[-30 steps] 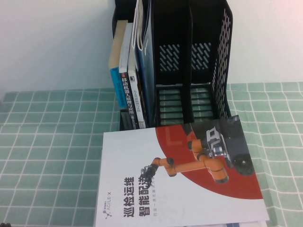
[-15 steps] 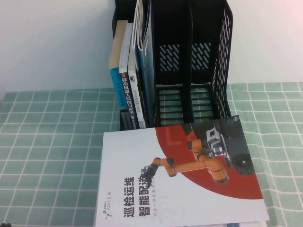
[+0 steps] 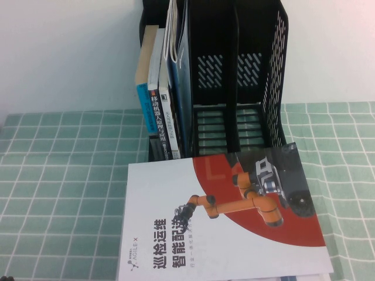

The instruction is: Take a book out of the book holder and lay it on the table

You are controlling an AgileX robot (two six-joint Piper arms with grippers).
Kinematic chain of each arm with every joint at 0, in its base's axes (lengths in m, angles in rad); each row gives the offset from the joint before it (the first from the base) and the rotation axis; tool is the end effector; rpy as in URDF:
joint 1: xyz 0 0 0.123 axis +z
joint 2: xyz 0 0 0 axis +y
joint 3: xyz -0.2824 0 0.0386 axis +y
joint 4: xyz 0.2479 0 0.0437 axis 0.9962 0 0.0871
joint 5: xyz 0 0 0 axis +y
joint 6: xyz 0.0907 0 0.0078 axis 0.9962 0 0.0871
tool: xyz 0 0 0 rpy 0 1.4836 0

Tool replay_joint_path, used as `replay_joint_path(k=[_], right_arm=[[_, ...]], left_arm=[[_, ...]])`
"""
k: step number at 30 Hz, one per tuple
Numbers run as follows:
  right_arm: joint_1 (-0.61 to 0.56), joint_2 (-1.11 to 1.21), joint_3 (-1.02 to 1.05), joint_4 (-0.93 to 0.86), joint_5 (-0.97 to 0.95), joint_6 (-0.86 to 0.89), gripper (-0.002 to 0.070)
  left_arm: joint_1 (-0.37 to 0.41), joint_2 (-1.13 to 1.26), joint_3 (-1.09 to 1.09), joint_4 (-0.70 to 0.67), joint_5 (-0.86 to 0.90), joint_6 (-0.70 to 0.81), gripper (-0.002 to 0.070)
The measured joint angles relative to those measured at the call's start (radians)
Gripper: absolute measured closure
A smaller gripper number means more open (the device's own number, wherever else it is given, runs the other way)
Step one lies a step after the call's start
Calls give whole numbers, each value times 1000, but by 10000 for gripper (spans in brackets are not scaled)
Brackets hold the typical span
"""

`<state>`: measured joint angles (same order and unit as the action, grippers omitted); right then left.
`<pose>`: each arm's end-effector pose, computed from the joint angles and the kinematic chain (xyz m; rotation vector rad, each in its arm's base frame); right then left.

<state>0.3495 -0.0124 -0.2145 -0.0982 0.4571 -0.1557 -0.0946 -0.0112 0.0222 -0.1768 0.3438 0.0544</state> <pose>0.0379 0.0096 0.2435 -0.4696 1.6463 0.0414 0.0525 -0.0104 0.1757 0.0256 1.8374 -0.1996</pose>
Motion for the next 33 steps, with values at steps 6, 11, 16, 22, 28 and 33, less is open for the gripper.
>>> replay_joint_path(k=[6,11,16,22,28,33], right_arm=[[-262,0,67,0,-70,0,678],[-384,0,163,1,-125,43,678],[-404,0,239,19,-100,73,678],[-405,0,241,19,-89,73,678],[-405,0,241,19,-89,73,678],[-405,0,241,19,-91,73,678]], left_arm=[[0,0,0,0,0,-6,678],[0,0,0,0,0,-6,678],[0,0,0,0,2,-6,678],[0,0,0,0,2,-8,678],[0,0,0,0,2,-8,678],[0,0,0,0,2,-8,678]])
